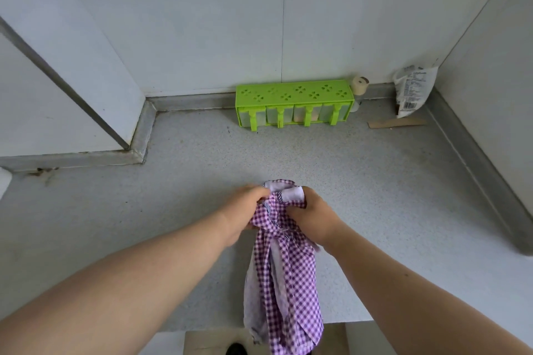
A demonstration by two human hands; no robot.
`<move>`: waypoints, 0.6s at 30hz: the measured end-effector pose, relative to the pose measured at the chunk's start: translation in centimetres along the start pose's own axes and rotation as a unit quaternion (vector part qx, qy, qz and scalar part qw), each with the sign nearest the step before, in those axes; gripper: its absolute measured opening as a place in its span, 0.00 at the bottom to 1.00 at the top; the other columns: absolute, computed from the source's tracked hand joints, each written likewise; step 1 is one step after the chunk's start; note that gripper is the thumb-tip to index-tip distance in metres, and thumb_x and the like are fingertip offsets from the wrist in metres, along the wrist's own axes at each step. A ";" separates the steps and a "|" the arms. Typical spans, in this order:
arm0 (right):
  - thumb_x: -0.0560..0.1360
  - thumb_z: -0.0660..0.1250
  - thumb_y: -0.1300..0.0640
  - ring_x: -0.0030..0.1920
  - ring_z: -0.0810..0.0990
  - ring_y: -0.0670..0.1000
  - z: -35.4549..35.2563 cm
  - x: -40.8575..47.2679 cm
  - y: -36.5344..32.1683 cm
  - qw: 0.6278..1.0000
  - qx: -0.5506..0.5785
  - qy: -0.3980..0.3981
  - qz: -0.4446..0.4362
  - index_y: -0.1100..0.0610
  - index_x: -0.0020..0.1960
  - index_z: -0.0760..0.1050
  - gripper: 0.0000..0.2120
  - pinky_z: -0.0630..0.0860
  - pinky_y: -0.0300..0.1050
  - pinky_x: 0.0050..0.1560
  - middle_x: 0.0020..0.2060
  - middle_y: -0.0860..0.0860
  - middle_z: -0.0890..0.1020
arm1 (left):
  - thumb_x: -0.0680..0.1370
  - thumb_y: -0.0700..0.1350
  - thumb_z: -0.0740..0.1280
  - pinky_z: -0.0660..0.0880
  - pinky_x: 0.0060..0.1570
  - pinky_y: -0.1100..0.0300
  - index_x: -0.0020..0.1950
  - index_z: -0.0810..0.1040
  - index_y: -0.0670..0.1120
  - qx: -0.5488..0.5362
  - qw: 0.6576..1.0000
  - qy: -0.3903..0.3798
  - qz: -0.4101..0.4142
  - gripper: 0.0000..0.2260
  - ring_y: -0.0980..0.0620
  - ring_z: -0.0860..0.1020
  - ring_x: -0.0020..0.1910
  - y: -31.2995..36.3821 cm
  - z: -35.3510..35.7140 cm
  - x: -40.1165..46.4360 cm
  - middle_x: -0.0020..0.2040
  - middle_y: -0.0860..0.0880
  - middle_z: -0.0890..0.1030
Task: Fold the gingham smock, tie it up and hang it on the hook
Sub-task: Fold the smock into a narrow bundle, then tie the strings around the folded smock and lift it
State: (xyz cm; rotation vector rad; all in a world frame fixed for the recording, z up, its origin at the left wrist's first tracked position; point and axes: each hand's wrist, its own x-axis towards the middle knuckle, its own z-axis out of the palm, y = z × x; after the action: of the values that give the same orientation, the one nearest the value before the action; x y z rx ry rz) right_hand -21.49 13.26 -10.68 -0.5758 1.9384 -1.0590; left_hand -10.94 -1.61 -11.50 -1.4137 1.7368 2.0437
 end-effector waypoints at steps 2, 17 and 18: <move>0.82 0.62 0.63 0.50 0.81 0.39 -0.2 -0.2 -0.9 0.999 0.012 0.033 -0.002 0.46 0.58 0.76 0.13 0.78 0.36 0.49 0.49 0.41 0.84 | 0.82 0.46 0.66 0.77 0.47 0.55 0.52 0.82 0.46 -0.048 0.998 0.030 0.021 0.06 0.47 0.83 0.43 1.0 -0.4 -0.4 0.47 0.43 0.86; 0.79 0.60 0.66 0.35 0.79 0.50 1.1 -2.4 -10.7 0.992 -0.098 0.056 -0.061 0.54 0.67 0.69 0.18 0.71 0.37 0.25 0.44 0.54 0.81 | 0.82 0.32 0.68 0.84 0.52 0.50 0.53 0.86 0.44 -0.110 0.976 0.058 0.177 0.10 0.46 0.84 0.45 7.7 -6.8 -7.2 0.49 0.41 0.87; 0.79 0.62 0.65 0.34 0.79 0.49 1.5 -2.7 -11.2 0.989 -0.109 0.067 -0.069 0.53 0.68 0.67 0.19 0.71 0.37 0.25 0.44 0.53 0.80 | 0.82 0.32 0.68 0.84 0.46 0.54 0.55 0.85 0.43 -0.117 0.975 0.051 0.181 0.09 0.47 0.83 0.43 8.0 -7.3 -7.9 0.47 0.41 0.86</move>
State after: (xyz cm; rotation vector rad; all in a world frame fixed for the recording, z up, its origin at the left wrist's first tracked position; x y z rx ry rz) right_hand -18.68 8.46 -0.47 -0.7864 2.1754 -0.9997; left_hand -7.24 -6.69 0.33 -1.3639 1.9748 2.4729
